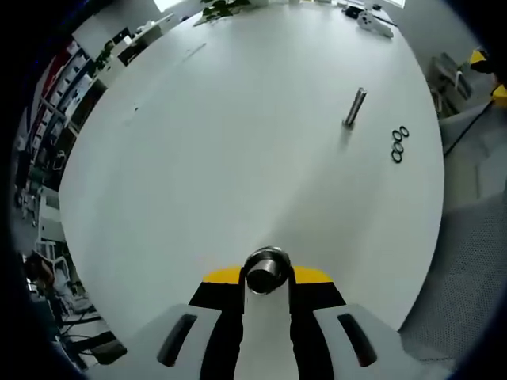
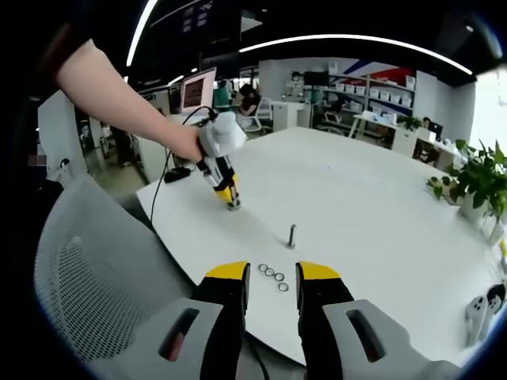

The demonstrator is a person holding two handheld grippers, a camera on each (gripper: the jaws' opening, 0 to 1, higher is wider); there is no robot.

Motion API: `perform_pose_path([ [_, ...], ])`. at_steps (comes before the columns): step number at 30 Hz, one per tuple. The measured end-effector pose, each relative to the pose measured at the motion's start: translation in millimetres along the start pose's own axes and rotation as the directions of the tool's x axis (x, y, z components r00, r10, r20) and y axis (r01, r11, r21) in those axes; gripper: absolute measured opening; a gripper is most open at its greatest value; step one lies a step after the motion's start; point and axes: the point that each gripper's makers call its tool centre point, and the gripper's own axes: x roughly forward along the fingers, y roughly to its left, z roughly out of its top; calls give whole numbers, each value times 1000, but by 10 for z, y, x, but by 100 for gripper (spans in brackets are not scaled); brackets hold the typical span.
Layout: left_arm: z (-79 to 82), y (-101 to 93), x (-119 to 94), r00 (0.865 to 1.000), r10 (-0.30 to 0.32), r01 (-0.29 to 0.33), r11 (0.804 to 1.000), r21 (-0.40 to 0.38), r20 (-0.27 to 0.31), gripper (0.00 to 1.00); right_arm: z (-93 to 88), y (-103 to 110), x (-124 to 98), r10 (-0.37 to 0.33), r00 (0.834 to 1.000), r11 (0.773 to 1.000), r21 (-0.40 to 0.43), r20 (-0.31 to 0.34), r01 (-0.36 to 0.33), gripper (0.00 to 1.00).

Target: Place the washer onto the threaded stud by aligning its center hole with the stud, sliding it down to the base, and recovering from edge contact or off-axis alignment until the washer reaches the visible bottom stop.

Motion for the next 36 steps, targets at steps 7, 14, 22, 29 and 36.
perform_pose_path([
  [7,-32,1,63,1000,-6,6,1000,-6,-3,19,-24,10,10,7,1000,1000,2,-12,-7,25],
  [14,-35,-6,96,1000,-15,15,1000,-21,8,19,-32,6,9,4,1000,1000,5,-15,-4,25],
  [22,-37,-19,98,1000,-18,19,1000,-14,21,20,-53,13,16,7,1000,1000,4,-26,-6,25],
  [29,-59,-30,85,999,-7,10,999,-51,49,24,-62,23,19,11,1000,1000,5,-29,-11,25],
  [36,-64,-15,-64,996,10,-1,995,-104,90,23,-66,35,19,16,999,1000,1,-32,-16,25],
])
